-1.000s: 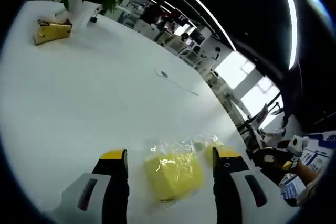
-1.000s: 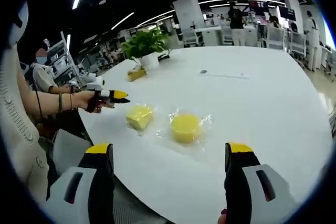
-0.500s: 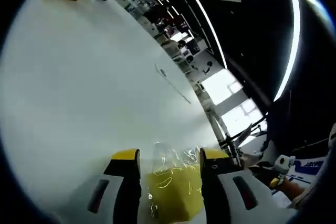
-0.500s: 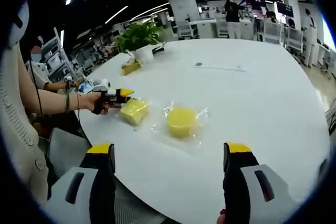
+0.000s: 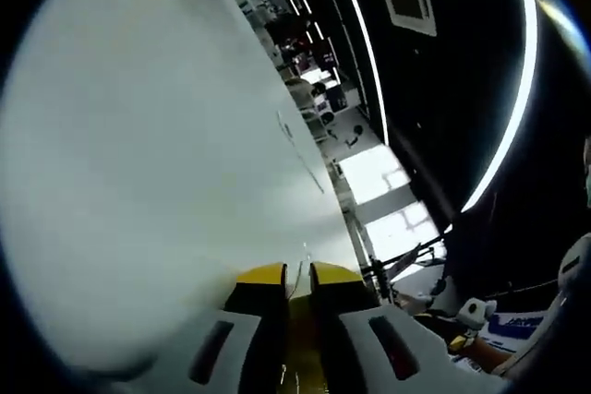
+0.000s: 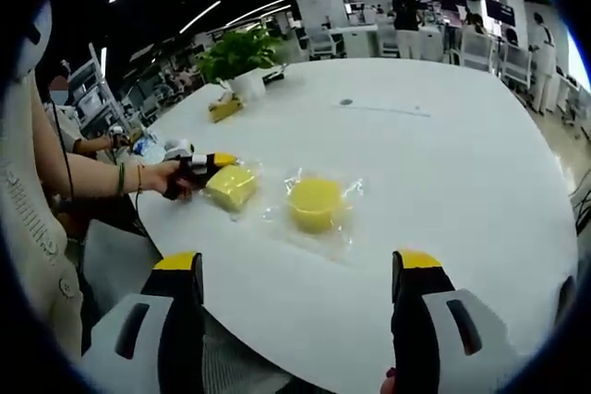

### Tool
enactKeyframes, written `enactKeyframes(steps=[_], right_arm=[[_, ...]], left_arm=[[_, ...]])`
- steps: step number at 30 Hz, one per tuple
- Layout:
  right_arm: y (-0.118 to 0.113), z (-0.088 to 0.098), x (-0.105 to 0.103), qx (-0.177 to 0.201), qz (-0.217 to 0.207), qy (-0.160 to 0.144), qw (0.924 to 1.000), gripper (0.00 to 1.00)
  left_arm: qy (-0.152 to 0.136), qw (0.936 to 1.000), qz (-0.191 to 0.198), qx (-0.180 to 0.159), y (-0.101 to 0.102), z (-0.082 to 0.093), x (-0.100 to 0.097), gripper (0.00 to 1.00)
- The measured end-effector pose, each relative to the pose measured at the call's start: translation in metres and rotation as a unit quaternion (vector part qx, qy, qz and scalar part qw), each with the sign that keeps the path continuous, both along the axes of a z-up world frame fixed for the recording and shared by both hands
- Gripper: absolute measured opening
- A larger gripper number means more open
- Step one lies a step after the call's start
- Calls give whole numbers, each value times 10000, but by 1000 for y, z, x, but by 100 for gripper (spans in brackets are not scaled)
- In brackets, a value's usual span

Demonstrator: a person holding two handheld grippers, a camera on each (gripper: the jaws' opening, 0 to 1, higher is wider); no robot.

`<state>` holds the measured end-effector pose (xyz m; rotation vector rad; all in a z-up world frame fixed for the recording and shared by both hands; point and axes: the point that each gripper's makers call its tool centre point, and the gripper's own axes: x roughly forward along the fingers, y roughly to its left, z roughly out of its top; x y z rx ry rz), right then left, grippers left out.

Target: Compare the silicone blocks by pressing each to a similar depth, holding the contact briefly, and releasing to observe deformation and rebound differences across the visible hardness samples.

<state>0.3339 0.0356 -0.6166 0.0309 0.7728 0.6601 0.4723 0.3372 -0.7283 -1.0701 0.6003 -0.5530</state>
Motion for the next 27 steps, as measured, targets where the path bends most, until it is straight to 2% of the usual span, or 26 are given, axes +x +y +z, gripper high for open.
enactKeyframes(steps=[2, 3, 6, 7, 8, 9, 11, 16, 27], right_arm=[[-2, -2, 0, -59, 13, 24, 10000, 78], [-2, -2, 0, -50, 13, 25, 10000, 78], [-2, -2, 0, -47, 14, 18, 10000, 78], [-2, -2, -1, -53, 24, 13, 10000, 78], [-2, -1, 0, -55, 37, -1, 10000, 78], [-1, 1, 0, -42, 55, -51, 10000, 78], [1, 6, 2, 38, 54, -188, 9998, 78], [6, 17, 2, 192, 124, -442, 9988, 79], [8, 23, -8, 276, 176, -490, 9983, 75]], left_arm=[[-36, 10000, -3, 22, -3, 1, 0, 0], [-90, 9998, 16, 196, -3, -1, 1, 0], [-71, 9999, 28, 149, -7, 2, 2, 0], [-77, 9997, 17, 242, -8, 2, 2, 0], [-244, 9983, 0, 537, -6, 1, 2, 0], [-342, 9975, -18, 615, -7, 3, 2, 0], [-241, 9983, -12, 533, -10, 6, 0, 0], [-278, 9963, -32, 808, -13, 11, -3, 0], [-133, 9945, 3, 1034, -34, 44, -15, 0]])
